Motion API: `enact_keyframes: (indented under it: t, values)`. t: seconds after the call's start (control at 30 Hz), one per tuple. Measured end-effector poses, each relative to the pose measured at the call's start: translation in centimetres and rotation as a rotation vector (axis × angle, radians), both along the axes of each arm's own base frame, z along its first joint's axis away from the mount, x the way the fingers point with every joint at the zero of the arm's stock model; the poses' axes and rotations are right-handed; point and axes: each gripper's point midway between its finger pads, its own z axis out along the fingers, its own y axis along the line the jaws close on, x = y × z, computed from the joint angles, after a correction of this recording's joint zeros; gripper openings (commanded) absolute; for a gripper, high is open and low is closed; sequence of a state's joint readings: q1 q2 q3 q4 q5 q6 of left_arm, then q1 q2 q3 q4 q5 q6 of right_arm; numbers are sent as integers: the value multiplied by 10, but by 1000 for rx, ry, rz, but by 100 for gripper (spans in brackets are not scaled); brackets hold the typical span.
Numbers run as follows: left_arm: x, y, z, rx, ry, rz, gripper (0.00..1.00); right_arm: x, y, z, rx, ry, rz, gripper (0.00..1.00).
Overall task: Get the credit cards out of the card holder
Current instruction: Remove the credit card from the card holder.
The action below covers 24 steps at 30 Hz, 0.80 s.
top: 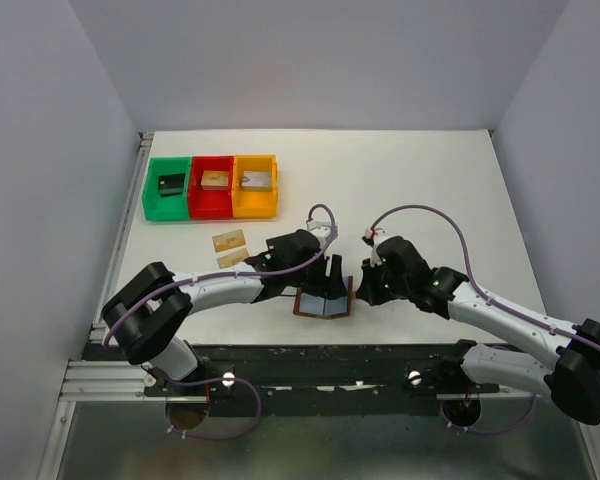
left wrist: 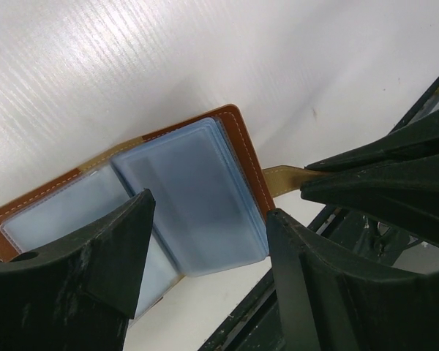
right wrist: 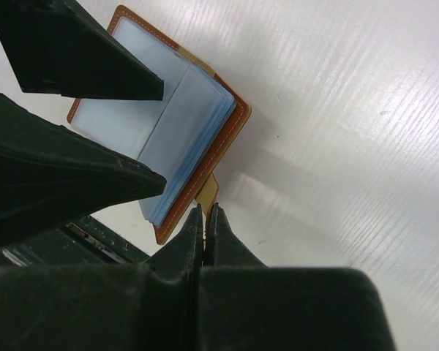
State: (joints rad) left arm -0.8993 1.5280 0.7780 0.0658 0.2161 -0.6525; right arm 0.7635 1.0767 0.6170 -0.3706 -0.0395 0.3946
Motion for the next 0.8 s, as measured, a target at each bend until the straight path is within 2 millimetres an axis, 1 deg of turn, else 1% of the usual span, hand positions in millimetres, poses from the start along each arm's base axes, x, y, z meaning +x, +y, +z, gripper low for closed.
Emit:
enact_keyframes:
  t: [0.53, 0.8]
  values:
    - [-7, -1, -16, 57, 23, -30, 75, 0, 2, 1, 13, 1, 4, 0]
    - [-6, -5, -15, 75, 6, -31, 73, 0, 2, 2, 15, 1, 6, 0]
